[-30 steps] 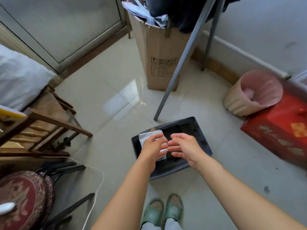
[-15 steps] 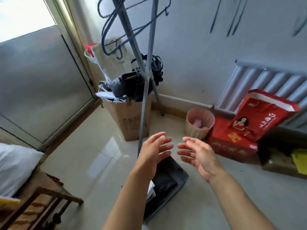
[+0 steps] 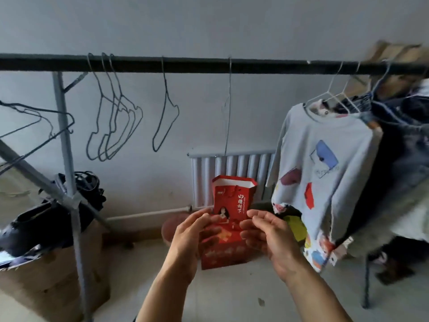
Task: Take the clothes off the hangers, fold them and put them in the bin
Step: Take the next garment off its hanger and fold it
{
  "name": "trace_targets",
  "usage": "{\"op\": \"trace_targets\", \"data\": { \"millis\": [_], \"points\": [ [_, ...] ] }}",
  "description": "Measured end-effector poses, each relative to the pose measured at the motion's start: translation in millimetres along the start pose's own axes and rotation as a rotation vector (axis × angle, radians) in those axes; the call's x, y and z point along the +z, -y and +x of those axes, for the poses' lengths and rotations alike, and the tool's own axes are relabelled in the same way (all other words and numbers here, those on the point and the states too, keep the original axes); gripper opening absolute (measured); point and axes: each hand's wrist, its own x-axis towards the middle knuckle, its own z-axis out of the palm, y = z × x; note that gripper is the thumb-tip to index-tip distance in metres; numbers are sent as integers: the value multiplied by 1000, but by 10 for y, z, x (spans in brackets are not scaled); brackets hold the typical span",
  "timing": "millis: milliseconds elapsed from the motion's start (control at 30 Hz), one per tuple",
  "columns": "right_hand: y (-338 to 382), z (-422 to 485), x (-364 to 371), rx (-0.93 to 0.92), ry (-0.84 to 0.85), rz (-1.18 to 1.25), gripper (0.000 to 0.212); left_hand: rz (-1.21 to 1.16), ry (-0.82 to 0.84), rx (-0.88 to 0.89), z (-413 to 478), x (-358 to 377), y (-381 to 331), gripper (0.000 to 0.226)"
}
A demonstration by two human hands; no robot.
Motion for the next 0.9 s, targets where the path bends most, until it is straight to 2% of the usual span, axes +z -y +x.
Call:
{"op": "trace_targets", "data": {
  "millis": [100, 133, 200, 300, 367, 433, 500, 567, 700, 800, 900],
  "points": [
    [172, 67, -285, -46, -47, -50, 15, 22, 61, -28, 16, 325, 82, 21],
    [380, 163, -667, -98, -82, -67, 15, 26, 119, -35, 81, 769, 143, 20],
    [523, 217, -785, -150, -109, -104, 13, 68, 138, -44, 77, 887, 190, 19],
    [985, 352, -1165, -379, -210, -176, 12, 181, 170, 0, 130, 1302, 261, 20],
    [1322, 539, -1380, -576, -293, -299, 13, 202, 159, 20, 178, 1483, 256, 19],
    [1564, 776, -1555, -772, -445, -517, 16, 204, 137, 26, 207, 1587, 231, 18],
    [1737, 1037, -1694, -894, -613, -778, 23, 206, 120, 38, 250, 1661, 226, 18],
    [1875, 1219, -1750, -874, -673, -1002, 25, 207, 94, 45, 264, 1720, 208, 18],
    [2053, 1466, -1762, -596, -531, -1273, 30, 214, 71, 58, 283, 1802, 198, 19],
    [2125, 1597, -1743, -545, -487, -1316, 32, 231, 65, 94, 261, 1810, 176, 21],
    [2142, 1631, -1734, -651, -511, -1203, 30, 223, 46, 133, 206, 1765, 137, 21]
  ]
}}
